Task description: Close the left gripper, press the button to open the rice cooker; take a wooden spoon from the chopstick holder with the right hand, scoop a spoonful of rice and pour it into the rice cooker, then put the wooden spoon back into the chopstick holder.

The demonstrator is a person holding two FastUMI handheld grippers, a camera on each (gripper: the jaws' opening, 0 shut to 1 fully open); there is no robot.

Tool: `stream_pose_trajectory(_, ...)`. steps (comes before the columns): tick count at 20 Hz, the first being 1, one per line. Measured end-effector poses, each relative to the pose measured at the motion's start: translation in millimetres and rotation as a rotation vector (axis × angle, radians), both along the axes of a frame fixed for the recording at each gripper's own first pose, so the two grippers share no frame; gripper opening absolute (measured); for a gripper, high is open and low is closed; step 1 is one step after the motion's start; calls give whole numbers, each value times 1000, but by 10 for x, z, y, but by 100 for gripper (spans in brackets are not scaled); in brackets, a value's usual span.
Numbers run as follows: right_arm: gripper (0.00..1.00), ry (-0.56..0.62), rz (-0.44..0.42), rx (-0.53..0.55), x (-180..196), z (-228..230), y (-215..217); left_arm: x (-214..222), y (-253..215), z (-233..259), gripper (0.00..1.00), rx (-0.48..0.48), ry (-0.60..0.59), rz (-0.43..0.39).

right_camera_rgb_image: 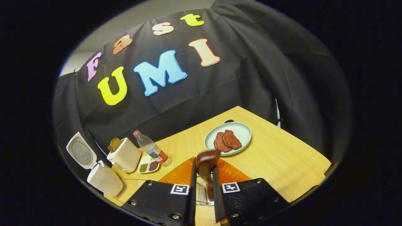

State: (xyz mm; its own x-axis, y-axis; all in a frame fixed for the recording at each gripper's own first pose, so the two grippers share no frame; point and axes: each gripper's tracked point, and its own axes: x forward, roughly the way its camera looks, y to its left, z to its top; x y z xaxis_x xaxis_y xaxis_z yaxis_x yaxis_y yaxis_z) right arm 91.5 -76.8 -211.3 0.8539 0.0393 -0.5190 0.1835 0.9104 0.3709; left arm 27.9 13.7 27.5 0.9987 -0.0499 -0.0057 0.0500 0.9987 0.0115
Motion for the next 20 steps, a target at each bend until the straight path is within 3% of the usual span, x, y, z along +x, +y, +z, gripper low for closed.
stream_pose_trajectory(2,43,-21,-8,-37,-12,72,-76,35,-14,27,98,-1,-14,-5)
stream_pose_trajectory(3,76,-26,-13,-70,-7,94,-134,40,-41,52,98,-2,-20,-10)
stream_pose_trajectory(4,72,-29,-22,-109,-42,118,-193,45,-63,71,98,-3,-24,-14)
stream_pose_trajectory(5,94,-41,-26,-139,-43,177,-244,49,-75,68,98,-6,-26,-17)
stream_pose_trajectory(12,96,-149,-39,-303,-222,836,-285,313,100,35,98,-9,-19,12)
stream_pose_trajectory(20,96,-272,-52,-390,-411,1516,23,1130,810,-5,98,18,-10,117)
